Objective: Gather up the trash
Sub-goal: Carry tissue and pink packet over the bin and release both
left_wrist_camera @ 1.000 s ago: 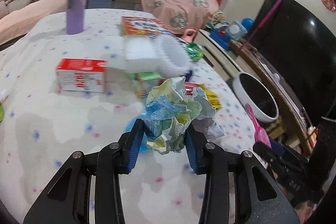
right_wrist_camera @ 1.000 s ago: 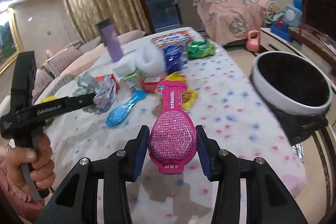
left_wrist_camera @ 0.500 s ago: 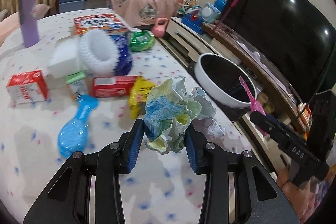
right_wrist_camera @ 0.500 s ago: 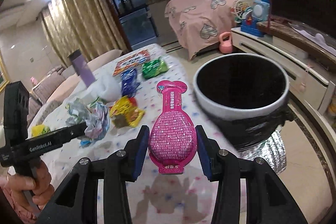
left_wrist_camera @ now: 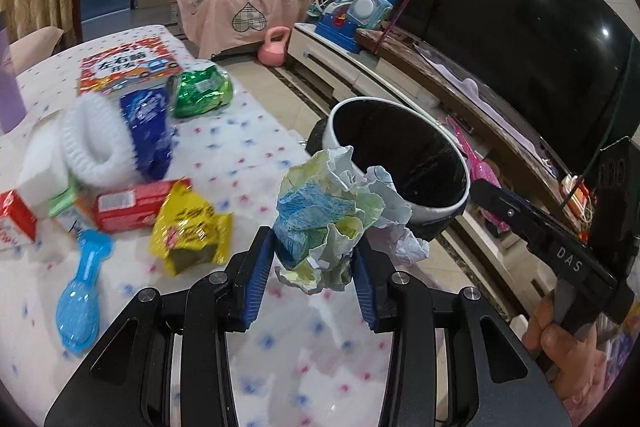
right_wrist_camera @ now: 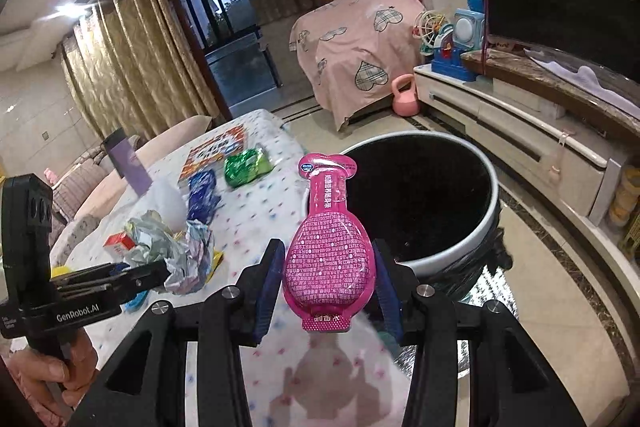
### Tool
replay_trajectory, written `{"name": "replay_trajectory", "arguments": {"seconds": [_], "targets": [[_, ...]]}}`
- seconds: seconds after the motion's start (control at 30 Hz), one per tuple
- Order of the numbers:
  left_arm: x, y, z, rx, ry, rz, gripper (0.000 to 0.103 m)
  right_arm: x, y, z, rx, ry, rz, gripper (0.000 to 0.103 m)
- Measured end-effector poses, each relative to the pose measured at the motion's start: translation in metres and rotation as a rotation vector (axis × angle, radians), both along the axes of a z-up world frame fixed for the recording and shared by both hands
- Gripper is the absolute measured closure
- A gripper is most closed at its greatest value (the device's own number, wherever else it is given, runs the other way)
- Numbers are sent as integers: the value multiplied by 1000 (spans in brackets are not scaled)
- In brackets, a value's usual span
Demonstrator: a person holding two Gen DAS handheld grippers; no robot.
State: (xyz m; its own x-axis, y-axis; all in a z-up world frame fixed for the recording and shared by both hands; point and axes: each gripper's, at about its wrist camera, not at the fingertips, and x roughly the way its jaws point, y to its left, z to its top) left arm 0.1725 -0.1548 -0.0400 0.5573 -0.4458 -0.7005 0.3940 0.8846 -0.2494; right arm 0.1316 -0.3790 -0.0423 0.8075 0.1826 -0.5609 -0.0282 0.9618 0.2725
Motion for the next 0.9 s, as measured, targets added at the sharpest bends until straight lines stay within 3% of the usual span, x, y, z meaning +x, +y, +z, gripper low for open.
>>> {"name": "replay_trajectory", "arguments": {"seconds": [0.53,0.9], "targets": [[52,-72,4,34,-3,-77,66,42,-52,1,-14,23,-42,58],[84,-108,-7,66,40,-112,64,70,-72,-9,-18,76,-43,58]]}}
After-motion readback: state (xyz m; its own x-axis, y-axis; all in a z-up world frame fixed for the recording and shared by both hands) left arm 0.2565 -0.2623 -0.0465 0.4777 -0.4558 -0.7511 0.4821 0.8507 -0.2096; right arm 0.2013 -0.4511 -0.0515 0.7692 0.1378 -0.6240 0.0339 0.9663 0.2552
